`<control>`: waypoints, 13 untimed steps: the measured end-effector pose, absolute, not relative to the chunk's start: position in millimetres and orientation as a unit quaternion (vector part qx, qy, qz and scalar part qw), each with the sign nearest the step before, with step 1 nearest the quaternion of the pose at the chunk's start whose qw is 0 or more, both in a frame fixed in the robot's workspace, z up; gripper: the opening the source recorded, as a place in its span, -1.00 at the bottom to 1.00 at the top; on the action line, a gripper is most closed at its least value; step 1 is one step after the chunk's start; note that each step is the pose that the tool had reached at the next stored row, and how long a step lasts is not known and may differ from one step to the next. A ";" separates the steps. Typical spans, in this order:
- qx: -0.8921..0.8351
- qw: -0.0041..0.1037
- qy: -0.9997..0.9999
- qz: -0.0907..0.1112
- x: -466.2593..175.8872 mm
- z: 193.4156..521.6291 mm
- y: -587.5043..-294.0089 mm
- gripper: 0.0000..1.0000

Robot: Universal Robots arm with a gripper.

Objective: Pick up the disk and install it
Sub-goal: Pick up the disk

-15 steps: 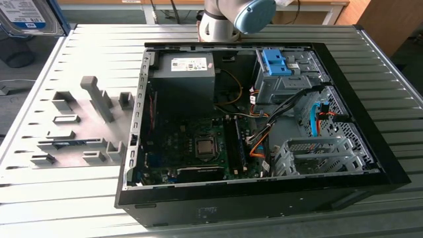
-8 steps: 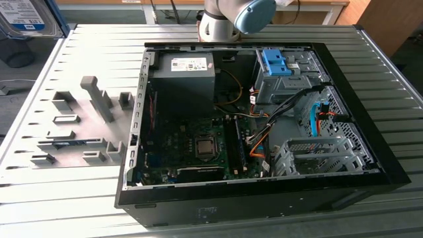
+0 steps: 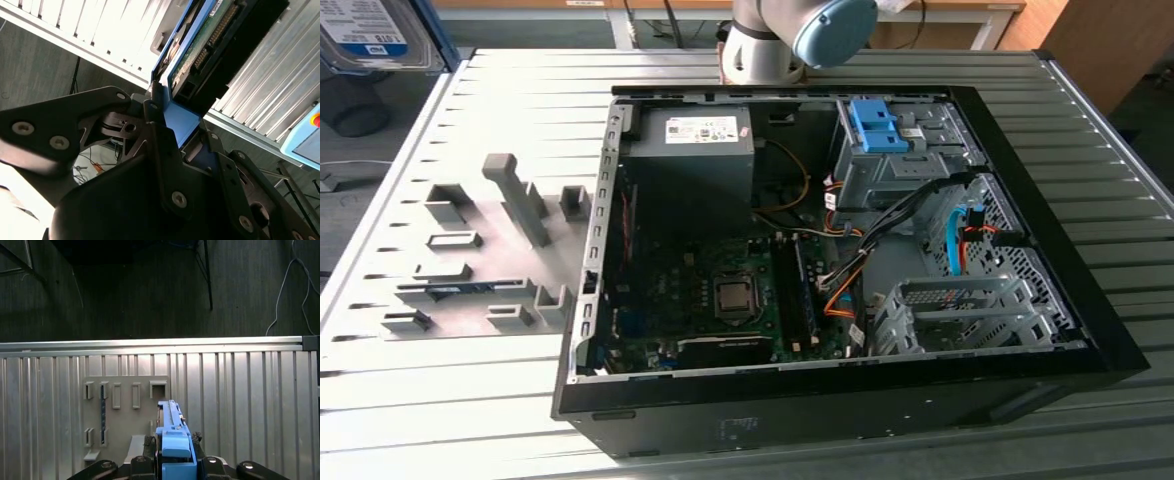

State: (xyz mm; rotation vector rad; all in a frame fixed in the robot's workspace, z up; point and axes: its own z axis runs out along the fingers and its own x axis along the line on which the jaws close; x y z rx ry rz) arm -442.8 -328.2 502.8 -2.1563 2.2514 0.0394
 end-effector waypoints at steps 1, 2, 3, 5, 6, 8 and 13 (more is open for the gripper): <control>-0.692 0.012 0.722 0.013 -442.8 504.5 -328.2 -0.26; -0.692 0.012 0.722 0.013 -442.8 504.7 -328.2 -0.26; -0.692 0.012 0.722 0.013 -442.8 504.7 -328.2 -0.26; -0.692 0.012 0.722 0.013 -442.9 505.0 -328.2 -0.26; -0.692 0.012 0.722 0.013 -442.8 505.1 -328.2 -0.26; -0.692 0.012 0.722 0.013 -442.8 505.0 -328.2 -0.26; -0.692 0.012 0.722 0.013 -441.0 505.1 -328.2 -0.26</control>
